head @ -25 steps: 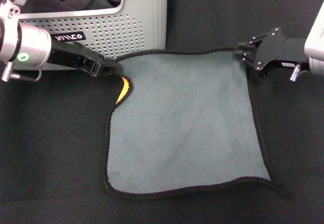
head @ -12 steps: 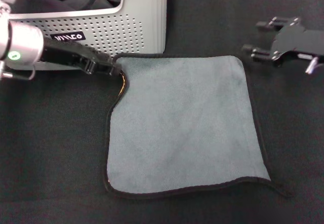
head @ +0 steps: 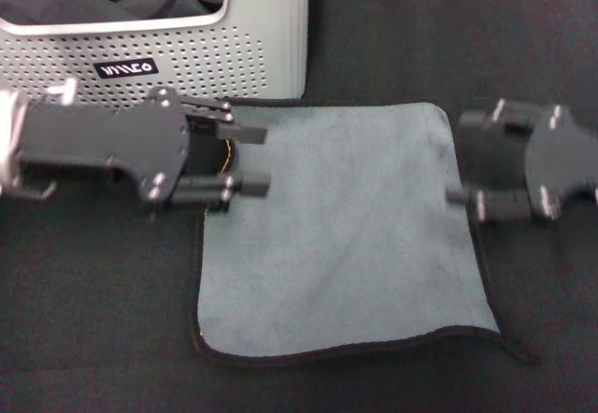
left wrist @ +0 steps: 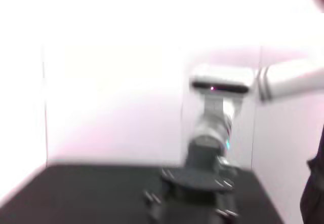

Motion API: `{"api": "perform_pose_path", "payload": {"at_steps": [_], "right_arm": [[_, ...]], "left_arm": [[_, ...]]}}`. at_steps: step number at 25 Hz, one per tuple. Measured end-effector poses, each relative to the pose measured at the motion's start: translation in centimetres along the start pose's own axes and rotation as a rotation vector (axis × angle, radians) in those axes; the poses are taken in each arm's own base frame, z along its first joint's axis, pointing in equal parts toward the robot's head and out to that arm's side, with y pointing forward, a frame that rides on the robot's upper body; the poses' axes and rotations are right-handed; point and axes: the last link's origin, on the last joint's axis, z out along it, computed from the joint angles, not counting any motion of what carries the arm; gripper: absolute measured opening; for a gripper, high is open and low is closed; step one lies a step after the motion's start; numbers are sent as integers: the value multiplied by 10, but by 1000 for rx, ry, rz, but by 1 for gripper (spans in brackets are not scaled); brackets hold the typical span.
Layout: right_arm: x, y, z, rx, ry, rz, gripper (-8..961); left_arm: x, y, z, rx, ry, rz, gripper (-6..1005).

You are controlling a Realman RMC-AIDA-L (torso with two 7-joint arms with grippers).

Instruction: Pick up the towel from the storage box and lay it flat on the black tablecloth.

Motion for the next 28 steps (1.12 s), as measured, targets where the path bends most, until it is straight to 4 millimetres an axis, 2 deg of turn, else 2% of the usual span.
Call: {"api": "perform_pose_path", "payload": {"at_steps": [4, 7, 15, 28], "right_arm": [[-9, 38, -2, -164, -172, 75, 802], [-13, 48, 0, -208, -271, 130, 802], [-17, 49, 4, -229, -324, 157, 802], [-20, 45, 16, -262, -321, 159, 802]], "left_arm": [[1, 17, -5, 17, 89, 68, 514], [-3, 22, -10, 32, 82, 67, 515], [-6, 25, -21, 2, 80, 25, 515], [-7, 26, -21, 2, 96, 14, 515]]}}
